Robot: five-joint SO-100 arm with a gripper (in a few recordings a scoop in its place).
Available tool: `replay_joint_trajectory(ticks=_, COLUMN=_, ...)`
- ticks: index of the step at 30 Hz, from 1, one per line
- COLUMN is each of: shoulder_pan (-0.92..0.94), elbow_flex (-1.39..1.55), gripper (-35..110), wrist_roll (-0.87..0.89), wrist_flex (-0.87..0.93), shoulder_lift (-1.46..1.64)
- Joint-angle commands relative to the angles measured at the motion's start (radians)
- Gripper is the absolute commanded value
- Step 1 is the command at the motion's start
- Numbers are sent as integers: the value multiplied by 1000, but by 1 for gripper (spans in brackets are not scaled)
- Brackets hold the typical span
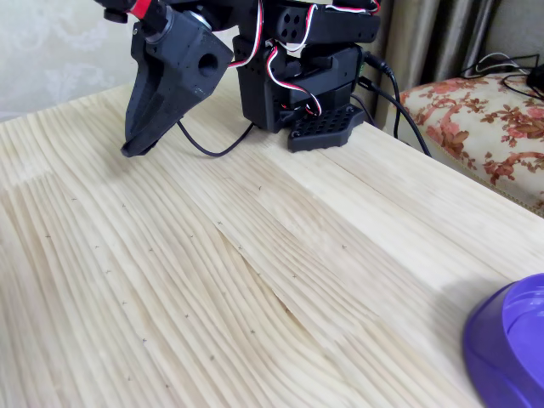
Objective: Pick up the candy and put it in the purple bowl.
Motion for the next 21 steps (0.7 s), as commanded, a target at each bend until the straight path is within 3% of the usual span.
replay_joint_trajectory(ticks=1, shoulder_pan=-11, elbow_flex=-14, gripper=0, wrist_roll=2, wrist_flex=12, shoulder_lift=69)
replay_joint_trajectory(ticks=21, shoulder_pan=-14, elbow_flex=-137, gripper=0, wrist_roll=2, wrist_flex=58, shoulder_lift=43)
